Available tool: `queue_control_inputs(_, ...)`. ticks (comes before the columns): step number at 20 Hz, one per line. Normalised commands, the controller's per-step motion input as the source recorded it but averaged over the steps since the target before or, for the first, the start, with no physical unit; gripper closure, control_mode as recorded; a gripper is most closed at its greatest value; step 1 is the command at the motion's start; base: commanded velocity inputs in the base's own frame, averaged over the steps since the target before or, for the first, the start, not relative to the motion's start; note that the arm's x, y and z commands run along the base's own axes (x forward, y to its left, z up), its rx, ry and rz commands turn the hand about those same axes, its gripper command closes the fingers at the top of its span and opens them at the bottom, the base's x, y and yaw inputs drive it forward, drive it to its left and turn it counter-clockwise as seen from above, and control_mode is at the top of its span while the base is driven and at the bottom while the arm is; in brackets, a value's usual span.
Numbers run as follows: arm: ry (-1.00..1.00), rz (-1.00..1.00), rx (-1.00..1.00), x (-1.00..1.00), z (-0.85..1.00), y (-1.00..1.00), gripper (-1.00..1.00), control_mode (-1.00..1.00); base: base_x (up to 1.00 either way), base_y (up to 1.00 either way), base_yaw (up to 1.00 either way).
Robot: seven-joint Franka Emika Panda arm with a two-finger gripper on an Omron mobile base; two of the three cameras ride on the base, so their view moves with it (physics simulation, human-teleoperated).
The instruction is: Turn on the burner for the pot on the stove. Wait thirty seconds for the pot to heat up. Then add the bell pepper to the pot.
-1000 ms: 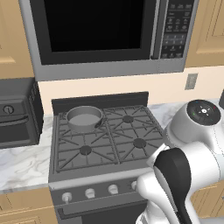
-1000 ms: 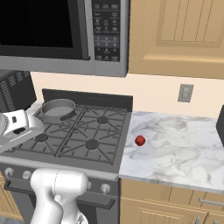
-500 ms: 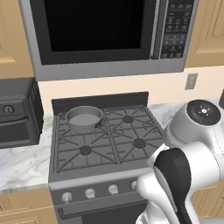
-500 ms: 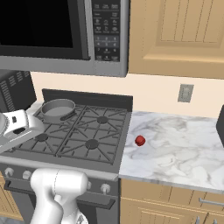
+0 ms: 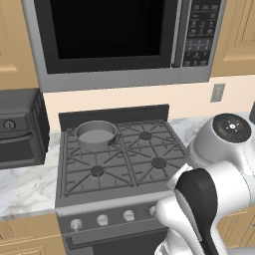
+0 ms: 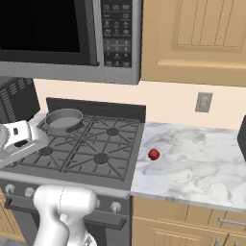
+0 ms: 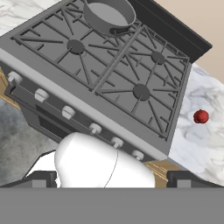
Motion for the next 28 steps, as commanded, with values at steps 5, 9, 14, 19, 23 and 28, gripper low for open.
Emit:
queue_control_inputs(5,0.00,0.00,0.00,0.00,0.00,0.00,-1.00,-1.00,0.00,0.00,0.00)
queue_control_inputs(9,0.00,0.00,0.00,0.00,0.00,0.00,-1.00,-1.00,0.00,0.00,0.00)
queue_control_inputs(14,0.00,0.00,0.00,0.00,0.00,0.00,-1.00,-1.00,0.00,0.00,0.00)
queue_control_inputs(19,0.00,0.00,0.00,0.00,0.00,0.00,-1.00,-1.00,0.00,0.00,0.00)
queue_control_inputs(23,0.00,0.00,0.00,0.00,0.00,0.00,-1.00,-1.00,0.00,0.00,0.00)
queue_control_inputs(28,0.00,0.00,0.00,0.00,0.00,0.00,-1.00,-1.00,0.00,0.00,0.00)
